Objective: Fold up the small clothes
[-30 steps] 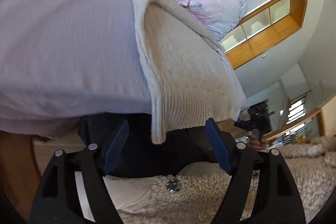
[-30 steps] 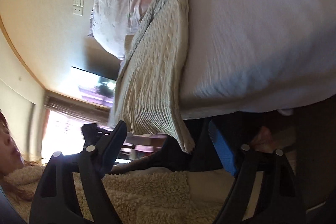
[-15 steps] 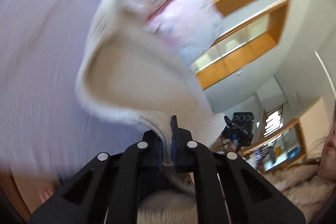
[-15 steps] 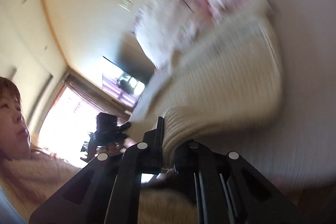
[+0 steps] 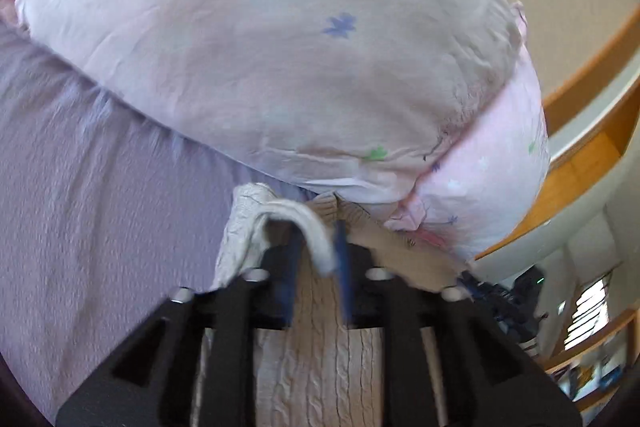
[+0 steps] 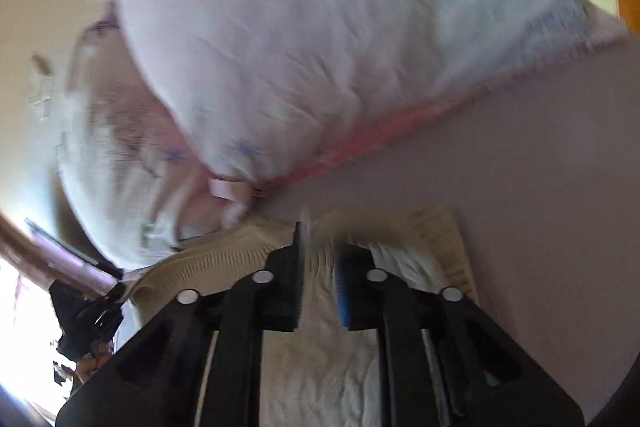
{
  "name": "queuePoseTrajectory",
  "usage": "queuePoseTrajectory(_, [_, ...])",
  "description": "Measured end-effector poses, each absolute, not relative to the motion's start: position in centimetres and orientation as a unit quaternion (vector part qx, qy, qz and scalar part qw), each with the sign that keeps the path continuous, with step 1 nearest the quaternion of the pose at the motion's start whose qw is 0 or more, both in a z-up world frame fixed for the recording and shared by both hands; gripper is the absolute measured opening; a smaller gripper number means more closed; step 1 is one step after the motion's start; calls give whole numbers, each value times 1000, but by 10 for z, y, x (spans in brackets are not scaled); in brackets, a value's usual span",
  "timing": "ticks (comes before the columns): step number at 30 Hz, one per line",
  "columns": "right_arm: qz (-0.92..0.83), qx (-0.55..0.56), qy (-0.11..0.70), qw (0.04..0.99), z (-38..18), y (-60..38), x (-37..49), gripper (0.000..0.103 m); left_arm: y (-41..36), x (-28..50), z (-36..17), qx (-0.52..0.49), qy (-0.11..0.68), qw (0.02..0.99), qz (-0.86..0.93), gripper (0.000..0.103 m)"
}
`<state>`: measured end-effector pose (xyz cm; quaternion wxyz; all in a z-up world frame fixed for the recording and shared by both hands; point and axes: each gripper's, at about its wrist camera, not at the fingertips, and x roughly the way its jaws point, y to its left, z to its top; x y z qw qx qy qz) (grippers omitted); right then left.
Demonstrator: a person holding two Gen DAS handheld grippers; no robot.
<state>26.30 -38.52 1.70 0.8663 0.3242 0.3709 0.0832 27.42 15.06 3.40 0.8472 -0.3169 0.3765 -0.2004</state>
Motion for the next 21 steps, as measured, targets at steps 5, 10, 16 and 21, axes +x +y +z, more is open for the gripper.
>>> queuePoseTrajectory(5, [108,351,241,898,38,-407,215,102,186,261,35,-321,373,849,-191,73])
queuePoseTrajectory(10, [125,375,258,881,31,-415,214,102,185,257,7,-322,444,808,-213,59])
queuePoseTrajectory(16, [155,358,267,881,34,-403,195,102,164,251,-12,-323,460,795,-226,56])
queuePoseTrajectory(21, [177,347,263,883,44,-401,180,102,148,250,-27,-365,479,766,-223,23])
